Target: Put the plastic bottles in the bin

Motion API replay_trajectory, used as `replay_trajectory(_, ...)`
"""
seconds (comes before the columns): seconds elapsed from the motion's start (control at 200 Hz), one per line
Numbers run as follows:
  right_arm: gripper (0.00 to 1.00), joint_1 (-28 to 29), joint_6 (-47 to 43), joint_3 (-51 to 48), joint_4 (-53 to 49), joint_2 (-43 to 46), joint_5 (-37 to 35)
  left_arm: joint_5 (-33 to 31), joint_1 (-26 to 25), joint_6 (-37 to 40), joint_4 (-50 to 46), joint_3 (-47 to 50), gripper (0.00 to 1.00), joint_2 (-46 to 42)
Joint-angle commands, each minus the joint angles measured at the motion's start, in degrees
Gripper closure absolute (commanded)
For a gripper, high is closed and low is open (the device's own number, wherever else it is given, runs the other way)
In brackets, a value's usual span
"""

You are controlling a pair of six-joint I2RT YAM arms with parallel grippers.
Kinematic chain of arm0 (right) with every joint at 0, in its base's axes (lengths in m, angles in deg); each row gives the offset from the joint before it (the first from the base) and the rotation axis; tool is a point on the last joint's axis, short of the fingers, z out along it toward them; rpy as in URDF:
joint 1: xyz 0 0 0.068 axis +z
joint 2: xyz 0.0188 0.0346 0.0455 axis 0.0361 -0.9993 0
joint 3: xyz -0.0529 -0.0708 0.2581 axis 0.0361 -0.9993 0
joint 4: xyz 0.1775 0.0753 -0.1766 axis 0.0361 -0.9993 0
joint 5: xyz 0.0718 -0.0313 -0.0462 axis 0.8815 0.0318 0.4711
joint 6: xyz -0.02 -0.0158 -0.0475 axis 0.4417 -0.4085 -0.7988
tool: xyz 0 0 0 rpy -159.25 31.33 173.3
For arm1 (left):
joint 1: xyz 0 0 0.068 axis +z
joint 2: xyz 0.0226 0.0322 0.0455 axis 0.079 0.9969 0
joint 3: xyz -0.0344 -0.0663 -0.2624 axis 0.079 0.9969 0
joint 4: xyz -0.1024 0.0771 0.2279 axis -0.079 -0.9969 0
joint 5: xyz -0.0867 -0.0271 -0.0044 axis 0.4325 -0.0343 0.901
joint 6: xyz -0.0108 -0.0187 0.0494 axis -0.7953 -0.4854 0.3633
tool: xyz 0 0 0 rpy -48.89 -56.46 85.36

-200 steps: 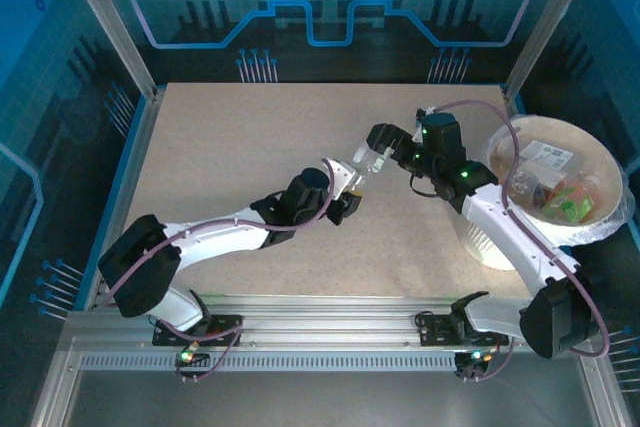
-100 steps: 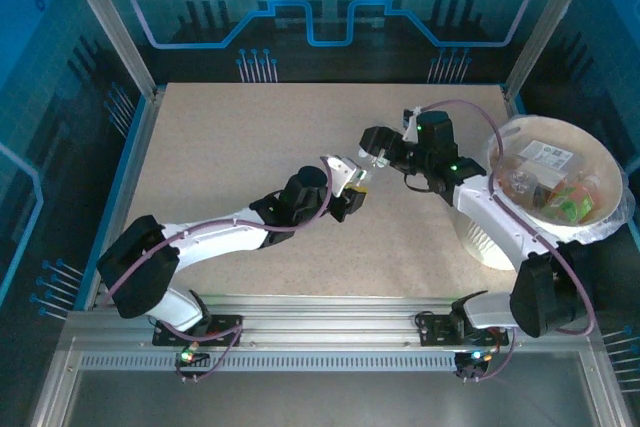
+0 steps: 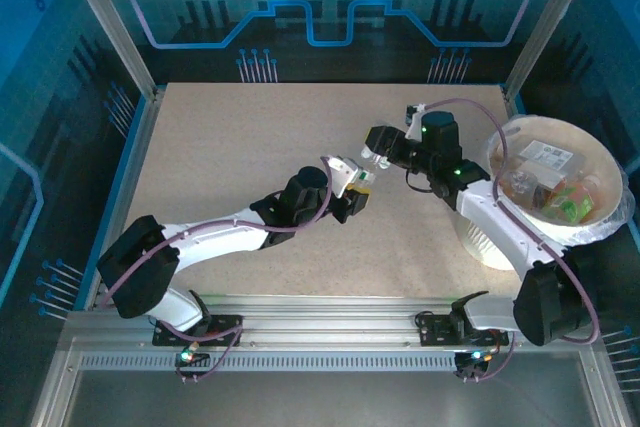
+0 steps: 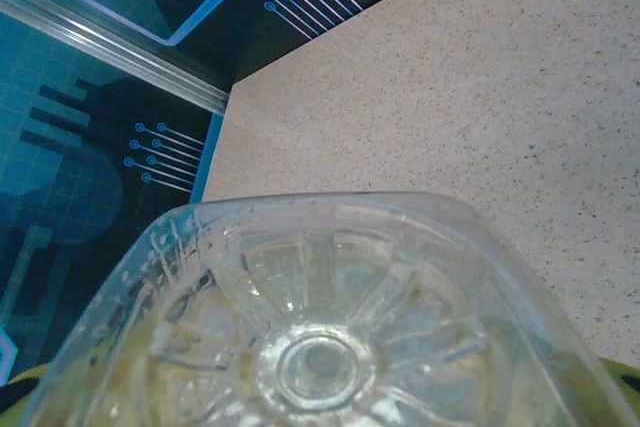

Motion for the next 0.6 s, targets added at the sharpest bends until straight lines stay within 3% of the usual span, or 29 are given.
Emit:
replay_trajectory(0.0,0.54,0.2,-2.9,0.1,0.0,2.6,-1.3,1.9,-0.1,-0.4,-0.5,-1.3,0.65,-0.3)
replay_trajectory(0.13,0.59,0.5,-5.4,1.4,-1.9,3.3,-1.9,2.9,-0.1,-1.1,-1.9,-2.4,0.53,-0.8)
replay_trajectory(0.28,0.64,1.2,-10.0,4.2,-6.9,5.0,-4.4,7.6,0.0,-1.2,-4.7,-4.5,0.16,-1.0)
replay_trajectory(0.375,0.66,1.7,-14.0,6.6,-11.7,6.8,-7.8,10.3,0.0,-2.0,-3.5,-4.5,0.02,-2.5)
replay_trajectory(0.59,0.67,1.9,-24.3,12.9,-23.4,14.1,-20.2,7.0,0.1,-2.7,4.7,-0.5,0.01,-7.7)
